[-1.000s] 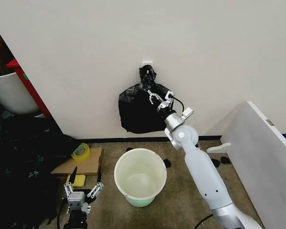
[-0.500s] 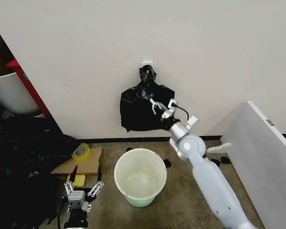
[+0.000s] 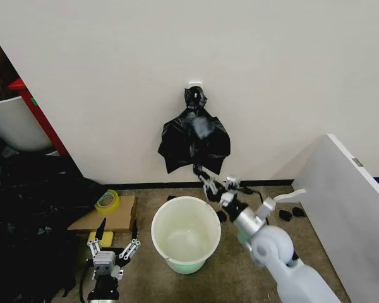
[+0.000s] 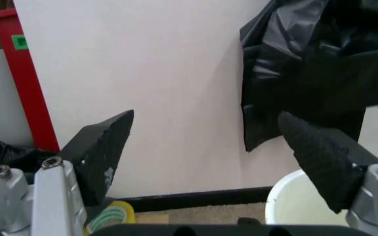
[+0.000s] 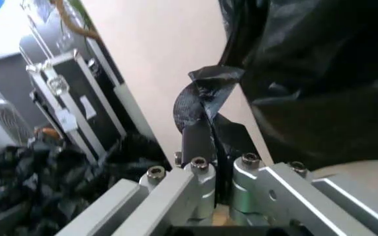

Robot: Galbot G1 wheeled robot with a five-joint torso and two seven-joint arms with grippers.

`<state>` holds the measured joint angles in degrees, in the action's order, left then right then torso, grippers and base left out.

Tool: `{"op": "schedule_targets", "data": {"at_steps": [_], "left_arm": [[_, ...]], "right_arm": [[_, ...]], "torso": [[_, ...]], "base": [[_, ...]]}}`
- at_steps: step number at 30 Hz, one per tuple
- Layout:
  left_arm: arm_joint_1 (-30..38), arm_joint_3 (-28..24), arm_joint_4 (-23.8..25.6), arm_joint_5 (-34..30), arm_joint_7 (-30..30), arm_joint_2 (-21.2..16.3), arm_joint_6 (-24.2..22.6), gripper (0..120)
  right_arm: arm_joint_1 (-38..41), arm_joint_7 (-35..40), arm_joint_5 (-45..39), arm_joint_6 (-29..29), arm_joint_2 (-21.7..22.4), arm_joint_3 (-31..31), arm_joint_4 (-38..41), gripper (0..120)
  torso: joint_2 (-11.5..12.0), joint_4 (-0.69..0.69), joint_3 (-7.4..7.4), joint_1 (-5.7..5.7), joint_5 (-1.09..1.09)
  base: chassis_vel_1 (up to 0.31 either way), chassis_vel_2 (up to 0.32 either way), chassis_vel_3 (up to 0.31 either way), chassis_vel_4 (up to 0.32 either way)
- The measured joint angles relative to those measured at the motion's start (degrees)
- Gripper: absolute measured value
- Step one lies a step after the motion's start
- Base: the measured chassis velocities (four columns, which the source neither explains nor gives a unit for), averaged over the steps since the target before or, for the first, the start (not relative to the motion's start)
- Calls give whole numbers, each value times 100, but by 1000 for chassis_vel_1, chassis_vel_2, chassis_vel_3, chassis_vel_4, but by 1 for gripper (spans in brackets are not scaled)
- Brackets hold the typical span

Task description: Place the garbage bag over the trash bin.

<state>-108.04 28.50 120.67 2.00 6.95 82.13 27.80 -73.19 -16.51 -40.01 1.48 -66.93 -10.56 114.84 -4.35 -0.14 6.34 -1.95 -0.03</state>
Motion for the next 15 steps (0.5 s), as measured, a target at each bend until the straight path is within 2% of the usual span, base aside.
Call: {"op": "schedule_targets", "data": {"at_steps": [15], "left_arm": [[104,1,-29,-154,-8,-143,-14,86]], "right_arm": [[-1223,-170,1290,-709,27,-41,333,0]], "torso": [[0,0,0,0,-1]], "base": [[0,0,0,0]]}}
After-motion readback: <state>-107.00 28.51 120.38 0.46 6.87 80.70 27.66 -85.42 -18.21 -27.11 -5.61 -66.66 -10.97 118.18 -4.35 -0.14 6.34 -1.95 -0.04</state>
